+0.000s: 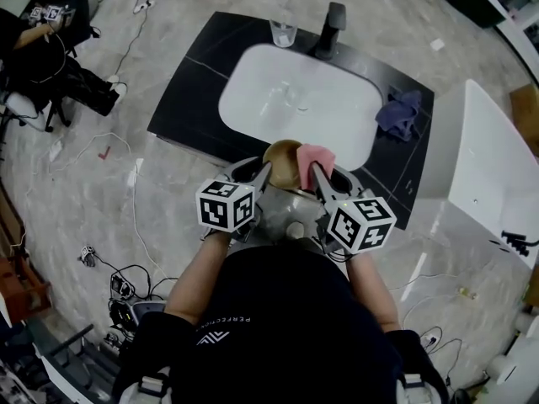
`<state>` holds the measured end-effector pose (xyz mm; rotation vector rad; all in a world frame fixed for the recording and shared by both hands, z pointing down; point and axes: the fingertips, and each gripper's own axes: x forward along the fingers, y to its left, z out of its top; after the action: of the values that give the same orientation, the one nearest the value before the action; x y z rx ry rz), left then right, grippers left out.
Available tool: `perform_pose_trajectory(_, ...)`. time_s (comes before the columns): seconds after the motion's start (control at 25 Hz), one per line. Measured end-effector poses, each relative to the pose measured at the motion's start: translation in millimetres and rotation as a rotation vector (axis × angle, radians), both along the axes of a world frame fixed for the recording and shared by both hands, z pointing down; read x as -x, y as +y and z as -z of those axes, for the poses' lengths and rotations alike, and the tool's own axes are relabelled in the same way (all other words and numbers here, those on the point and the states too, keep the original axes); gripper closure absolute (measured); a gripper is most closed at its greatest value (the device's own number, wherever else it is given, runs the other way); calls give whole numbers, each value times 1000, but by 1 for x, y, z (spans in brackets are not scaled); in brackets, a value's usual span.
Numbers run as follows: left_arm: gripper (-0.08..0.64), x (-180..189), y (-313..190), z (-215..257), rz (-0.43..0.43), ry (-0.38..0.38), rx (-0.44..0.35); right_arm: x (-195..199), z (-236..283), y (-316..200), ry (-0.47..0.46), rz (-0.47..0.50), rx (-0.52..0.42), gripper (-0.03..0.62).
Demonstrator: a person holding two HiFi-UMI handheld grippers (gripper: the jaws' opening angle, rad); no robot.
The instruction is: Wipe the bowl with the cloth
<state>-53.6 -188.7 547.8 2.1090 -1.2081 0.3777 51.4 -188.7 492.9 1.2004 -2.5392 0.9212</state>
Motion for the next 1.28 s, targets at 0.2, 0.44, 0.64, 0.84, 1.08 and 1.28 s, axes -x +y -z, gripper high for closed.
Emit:
perform_pose_trajectory(0.2,485,-3,-9,-10,-50,5,40,3,-6,-6,18,-21,19,544)
perform_pose_trajectory(0.44,485,-9,-16,-16,-101,14,64,6,-14,-14,31,-35,44,544)
perform_pose_trajectory(0.64,512,-11,-20,-15,-113,44,66,6,-19,-20,38,-45,61,544)
perform_pose_trajectory(0.84,535,-12,-21,-17,-137,30,70,9,-21,-24,44,-50,71,545)
perform_pose_trajectory(1.08,540,-8,-30,-8,-119,29,50,8,-14,-28,24,-67,52,545)
perform_pose_trajectory(1.28,540,4,-48,17,-84,-18,-41,6,11,-35,-13,-89,-17,545)
